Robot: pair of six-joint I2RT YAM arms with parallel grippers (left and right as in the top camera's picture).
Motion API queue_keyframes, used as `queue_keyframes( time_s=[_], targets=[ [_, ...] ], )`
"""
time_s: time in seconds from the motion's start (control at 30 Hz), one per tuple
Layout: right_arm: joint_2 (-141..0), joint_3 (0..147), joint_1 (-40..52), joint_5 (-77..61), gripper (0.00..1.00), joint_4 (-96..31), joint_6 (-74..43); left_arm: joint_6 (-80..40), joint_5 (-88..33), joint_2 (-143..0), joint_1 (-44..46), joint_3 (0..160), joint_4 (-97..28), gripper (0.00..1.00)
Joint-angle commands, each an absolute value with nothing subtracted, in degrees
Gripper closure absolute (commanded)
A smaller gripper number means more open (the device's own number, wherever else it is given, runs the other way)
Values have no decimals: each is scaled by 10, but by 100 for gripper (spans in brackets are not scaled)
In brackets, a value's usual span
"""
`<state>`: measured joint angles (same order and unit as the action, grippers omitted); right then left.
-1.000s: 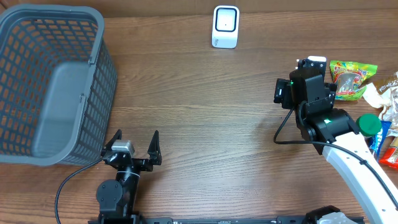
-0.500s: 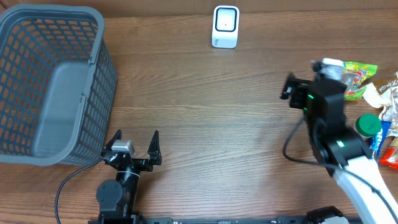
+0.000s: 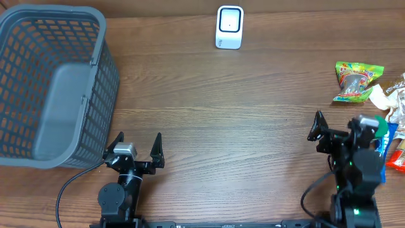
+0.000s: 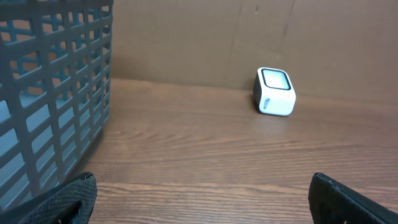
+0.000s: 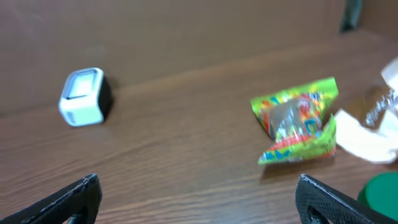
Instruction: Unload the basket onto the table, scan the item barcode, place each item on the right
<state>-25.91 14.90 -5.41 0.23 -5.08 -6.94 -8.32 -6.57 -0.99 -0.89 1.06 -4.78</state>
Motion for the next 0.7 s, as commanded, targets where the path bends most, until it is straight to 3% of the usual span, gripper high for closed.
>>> queue_keyframes(
  time_s=[0.0, 0.67],
  targets=[
    [-190, 130, -61, -32, 0, -36, -51, -68, -58, -4, -11, 7, -47, 0],
    [-2, 4, -61, -86, 0, -38, -50, -68, -58, -4, -11, 7, -47, 0]
  ],
)
